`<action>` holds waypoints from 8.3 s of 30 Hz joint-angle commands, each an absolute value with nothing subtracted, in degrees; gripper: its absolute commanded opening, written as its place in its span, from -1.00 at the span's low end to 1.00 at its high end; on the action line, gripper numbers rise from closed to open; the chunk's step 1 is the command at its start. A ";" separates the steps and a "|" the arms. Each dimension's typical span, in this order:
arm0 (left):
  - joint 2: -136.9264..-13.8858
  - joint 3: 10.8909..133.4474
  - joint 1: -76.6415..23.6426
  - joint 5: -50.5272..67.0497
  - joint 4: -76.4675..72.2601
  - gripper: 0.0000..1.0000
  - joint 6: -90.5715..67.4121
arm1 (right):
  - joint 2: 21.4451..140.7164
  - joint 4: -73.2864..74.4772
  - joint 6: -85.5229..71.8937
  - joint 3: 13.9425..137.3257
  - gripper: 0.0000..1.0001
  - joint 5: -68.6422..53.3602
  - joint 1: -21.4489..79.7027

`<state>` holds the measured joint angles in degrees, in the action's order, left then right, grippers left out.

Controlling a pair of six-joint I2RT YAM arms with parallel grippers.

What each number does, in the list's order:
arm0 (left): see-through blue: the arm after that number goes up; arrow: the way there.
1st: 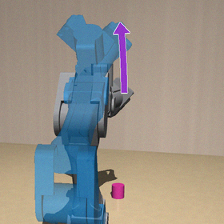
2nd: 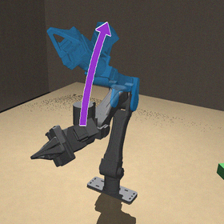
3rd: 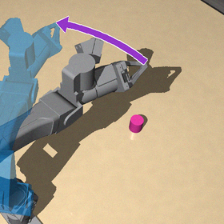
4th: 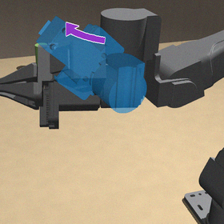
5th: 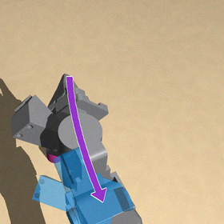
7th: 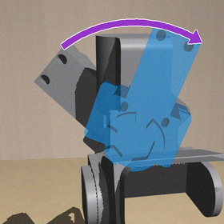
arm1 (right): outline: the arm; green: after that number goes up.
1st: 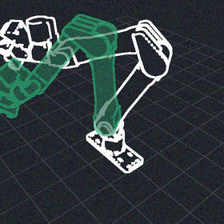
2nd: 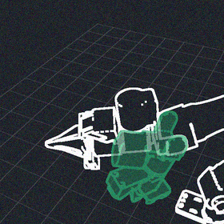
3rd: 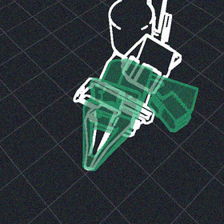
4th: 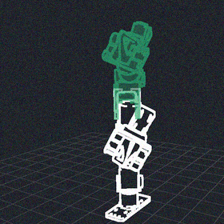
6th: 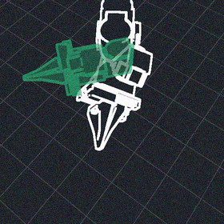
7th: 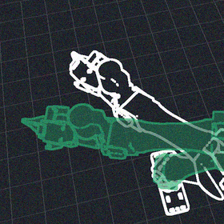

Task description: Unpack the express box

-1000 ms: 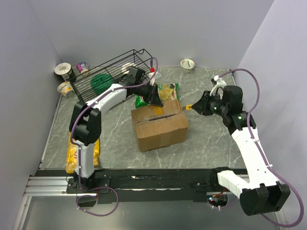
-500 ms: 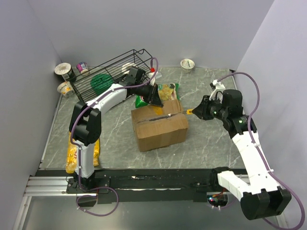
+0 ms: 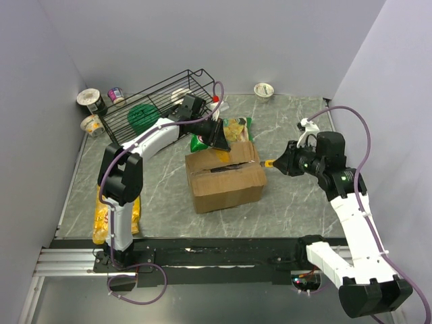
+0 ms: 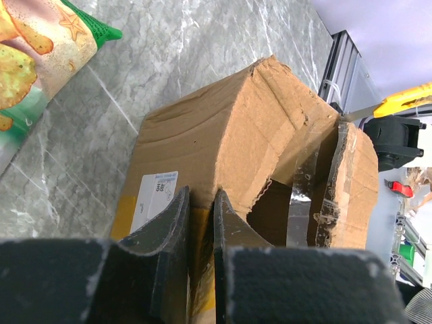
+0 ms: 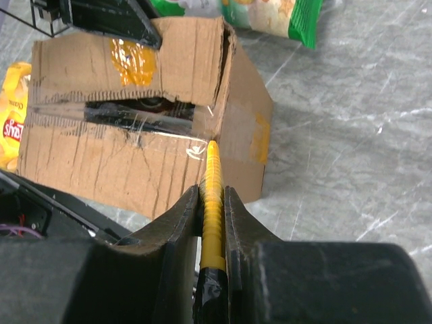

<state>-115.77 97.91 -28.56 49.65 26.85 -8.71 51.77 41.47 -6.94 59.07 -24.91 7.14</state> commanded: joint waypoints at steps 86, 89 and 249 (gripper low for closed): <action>-77.89 73.05 -17.41 22.50 26.90 0.93 9.40 | 55.71 2.10 36.34 40.41 1.00 -7.57 7.38; -71.73 65.94 -16.61 20.66 23.30 0.93 10.37 | 61.42 5.69 27.29 46.83 1.00 -1.68 7.29; -102.39 103.97 -24.00 47.37 32.35 -0.98 6.60 | 100.55 90.00 67.68 97.30 0.82 -51.33 27.33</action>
